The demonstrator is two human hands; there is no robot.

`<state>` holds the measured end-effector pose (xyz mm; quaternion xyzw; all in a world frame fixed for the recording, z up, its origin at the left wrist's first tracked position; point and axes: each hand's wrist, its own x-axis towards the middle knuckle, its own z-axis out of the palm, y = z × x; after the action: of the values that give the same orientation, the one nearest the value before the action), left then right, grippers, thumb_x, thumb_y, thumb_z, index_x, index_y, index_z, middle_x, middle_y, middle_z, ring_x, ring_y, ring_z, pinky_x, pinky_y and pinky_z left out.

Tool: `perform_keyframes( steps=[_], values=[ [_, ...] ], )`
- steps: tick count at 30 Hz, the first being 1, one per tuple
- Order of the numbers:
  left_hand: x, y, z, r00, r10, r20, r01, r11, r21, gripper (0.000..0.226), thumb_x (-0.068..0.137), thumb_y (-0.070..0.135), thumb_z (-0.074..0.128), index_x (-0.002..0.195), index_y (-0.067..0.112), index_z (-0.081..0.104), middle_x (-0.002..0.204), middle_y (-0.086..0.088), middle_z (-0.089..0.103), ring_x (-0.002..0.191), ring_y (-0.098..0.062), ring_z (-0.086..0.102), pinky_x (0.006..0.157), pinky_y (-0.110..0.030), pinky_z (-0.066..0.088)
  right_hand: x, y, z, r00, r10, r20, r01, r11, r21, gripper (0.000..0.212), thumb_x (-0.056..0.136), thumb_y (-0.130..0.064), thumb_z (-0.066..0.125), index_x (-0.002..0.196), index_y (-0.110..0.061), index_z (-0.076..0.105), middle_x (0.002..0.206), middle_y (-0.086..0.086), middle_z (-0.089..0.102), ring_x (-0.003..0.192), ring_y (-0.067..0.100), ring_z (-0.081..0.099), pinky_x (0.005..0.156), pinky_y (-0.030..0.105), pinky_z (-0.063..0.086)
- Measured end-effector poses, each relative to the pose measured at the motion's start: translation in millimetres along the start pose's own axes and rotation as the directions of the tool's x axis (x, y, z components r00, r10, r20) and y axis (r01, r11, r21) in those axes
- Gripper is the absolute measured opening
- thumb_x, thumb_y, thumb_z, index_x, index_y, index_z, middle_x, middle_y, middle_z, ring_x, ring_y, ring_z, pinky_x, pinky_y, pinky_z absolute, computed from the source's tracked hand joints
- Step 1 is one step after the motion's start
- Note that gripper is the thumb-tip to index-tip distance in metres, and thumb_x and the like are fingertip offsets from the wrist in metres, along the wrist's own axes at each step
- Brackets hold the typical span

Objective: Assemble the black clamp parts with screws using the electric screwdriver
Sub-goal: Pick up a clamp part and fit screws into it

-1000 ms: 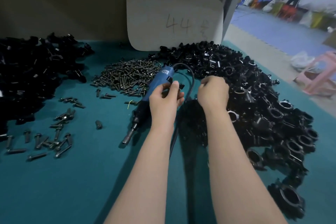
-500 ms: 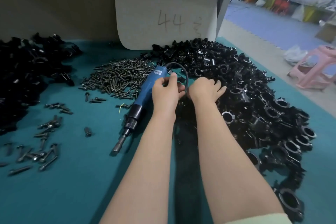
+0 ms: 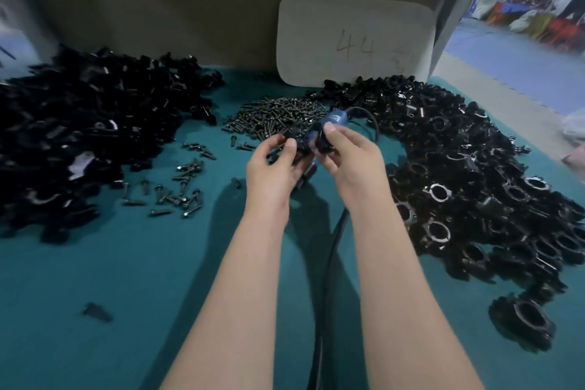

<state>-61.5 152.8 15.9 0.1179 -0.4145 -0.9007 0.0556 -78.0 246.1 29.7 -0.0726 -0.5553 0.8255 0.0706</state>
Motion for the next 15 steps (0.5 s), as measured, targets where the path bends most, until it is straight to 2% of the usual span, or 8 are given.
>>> perform_keyframes(
  steps=[2,4,6,8,10,13,15],
  values=[
    [-9,5,-15,1.0,-0.004,0.0,0.004,1.0,-0.004,0.014,0.097,0.002,0.053,0.097,0.016,0.057,0.089,-0.01,0.067,0.069,-0.02,0.071,0.081,-0.035,0.059,-10,11,8,0.999,-0.004,0.04,0.006,0.999,-0.05,0.003,0.09,-0.012,0.063,0.091,-0.014,0.065,0.089,0.007,0.066,0.079,0.016,0.059,0.065,0.023,0.046],
    [-16,9,-29,1.0,0.0,0.008,0.0,1.0,0.015,0.016,0.096,0.001,0.054,0.095,0.017,0.059,0.093,-0.009,0.068,0.068,-0.017,0.071,0.075,-0.027,0.06,-17,21,13,0.996,-0.001,0.087,0.007,0.998,-0.066,0.007,0.092,-0.012,0.06,0.094,-0.017,0.065,0.094,0.006,0.067,0.082,0.015,0.058,0.066,0.023,0.042],
    [-19,11,-39,1.0,0.026,0.0,-0.026,0.997,0.079,0.016,0.096,0.001,0.055,0.096,0.015,0.061,0.103,-0.012,0.066,0.074,-0.015,0.07,0.068,-0.017,0.057,-23,28,16,0.986,0.006,0.167,-0.003,1.0,-0.02,0.014,0.094,-0.007,0.054,0.098,-0.017,0.064,0.091,0.004,0.066,0.078,0.013,0.059,0.065,0.021,0.044],
    [-19,11,-46,0.998,0.063,-0.012,-0.061,0.988,0.144,0.014,0.095,0.001,0.055,0.101,0.011,0.061,0.112,-0.015,0.063,0.083,-0.017,0.069,0.069,-0.015,0.056,-26,34,17,0.971,0.009,0.241,-0.004,1.0,-0.022,0.021,0.096,-0.003,0.049,0.099,-0.017,0.063,0.088,0.0,0.066,0.076,0.01,0.06,0.063,0.018,0.045],
    [-17,11,-51,0.996,0.084,-0.02,-0.079,0.981,0.175,0.013,0.095,0.001,0.055,0.101,0.01,0.062,0.112,-0.015,0.063,0.091,-0.022,0.066,0.07,-0.015,0.056,-26,38,17,0.959,0.003,0.284,0.016,0.998,-0.064,0.023,0.096,-0.002,0.048,0.099,-0.02,0.063,0.086,-0.004,0.068,0.077,0.008,0.061,0.066,0.018,0.046],
    [-14,12,-54,0.994,0.105,-0.009,-0.101,0.973,0.205,0.016,0.095,0.0,0.055,0.094,0.015,0.063,0.103,-0.01,0.063,0.086,-0.017,0.066,0.068,-0.014,0.055,-24,42,17,0.952,-0.014,0.305,0.036,0.997,-0.066,0.023,0.096,-0.003,0.05,0.1,-0.021,0.063,0.084,-0.009,0.069,0.079,0.007,0.061,0.069,0.018,0.047],
    [-11,11,-54,0.993,0.113,-0.021,-0.106,0.969,0.223,0.016,0.096,0.001,0.054,0.096,0.015,0.062,0.111,-0.011,0.063,0.085,-0.014,0.066,0.071,-0.015,0.056,-23,44,17,0.952,-0.036,0.303,0.063,0.995,-0.079,0.023,0.095,-0.002,0.051,0.099,-0.022,0.064,0.084,-0.012,0.069,0.08,0.006,0.061,0.068,0.017,0.047]
  ],
)
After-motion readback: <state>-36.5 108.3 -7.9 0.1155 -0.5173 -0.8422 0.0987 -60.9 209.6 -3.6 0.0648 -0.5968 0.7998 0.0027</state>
